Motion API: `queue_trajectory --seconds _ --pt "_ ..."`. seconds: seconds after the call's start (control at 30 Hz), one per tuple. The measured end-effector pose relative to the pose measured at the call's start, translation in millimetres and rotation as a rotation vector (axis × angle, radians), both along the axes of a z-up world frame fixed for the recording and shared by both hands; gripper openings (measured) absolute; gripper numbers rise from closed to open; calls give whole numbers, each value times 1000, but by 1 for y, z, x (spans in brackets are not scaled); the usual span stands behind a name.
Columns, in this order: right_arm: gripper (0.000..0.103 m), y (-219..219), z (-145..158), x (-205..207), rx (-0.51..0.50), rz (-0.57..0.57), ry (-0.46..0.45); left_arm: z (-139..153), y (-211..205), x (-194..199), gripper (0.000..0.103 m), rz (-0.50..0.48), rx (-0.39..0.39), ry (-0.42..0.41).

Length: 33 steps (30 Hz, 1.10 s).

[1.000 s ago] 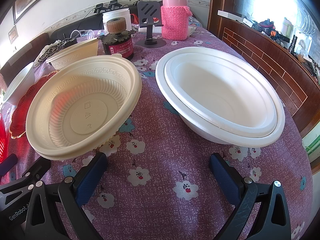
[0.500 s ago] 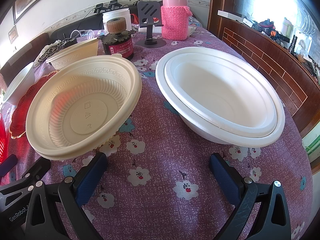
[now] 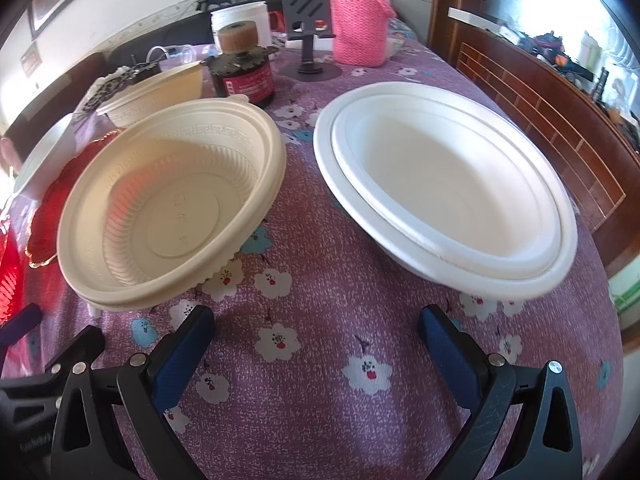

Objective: Organize plates and bowls

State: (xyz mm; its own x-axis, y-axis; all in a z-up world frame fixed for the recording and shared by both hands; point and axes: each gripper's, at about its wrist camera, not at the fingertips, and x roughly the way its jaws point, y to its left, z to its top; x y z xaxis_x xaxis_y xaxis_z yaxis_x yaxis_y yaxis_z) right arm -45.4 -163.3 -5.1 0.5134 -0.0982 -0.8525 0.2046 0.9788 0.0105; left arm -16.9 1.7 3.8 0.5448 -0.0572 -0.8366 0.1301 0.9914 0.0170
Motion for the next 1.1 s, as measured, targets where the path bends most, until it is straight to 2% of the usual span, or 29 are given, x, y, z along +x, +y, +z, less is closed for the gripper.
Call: queue_trajectory --seconds 0.17,0.27,0.33,0.37,0.47,0.57,0.6,0.67,0.7,0.77,0.9,1.1 --pt "102 1 1 0 -8 -24 11 3 -8 -7 103 -18 68 1" --pt "102 -1 5 -9 6 -47 39 8 -7 -19 103 -45 64 47" --pt "102 -2 12 -23 11 -47 13 19 -3 -33 103 -49 74 22" --pt "102 -2 19 -33 2 -45 -10 25 1 -38 103 -55 65 4" --pt "102 -1 38 -58 1 -32 -89 56 16 -65 103 -99 -55 -77" --pt "102 2 61 -87 -19 -32 -232 91 35 -92 103 -131 -181 -190" --pt "102 4 69 -100 -32 -39 -300 105 43 -105 103 -123 -185 -274" --pt "102 4 73 -106 11 -21 -328 119 52 -112 103 -116 -151 -339" --pt "102 4 74 -104 49 -5 -293 124 57 -111 103 -119 -125 -329" --pt "102 8 77 -101 74 4 -280 127 68 -108 103 -93 -110 -290" --pt "102 22 78 -94 70 15 -263 121 93 -108 103 -64 -162 -228" --pt "102 19 70 -89 147 15 -246 115 105 -104 103 -64 -200 -208"
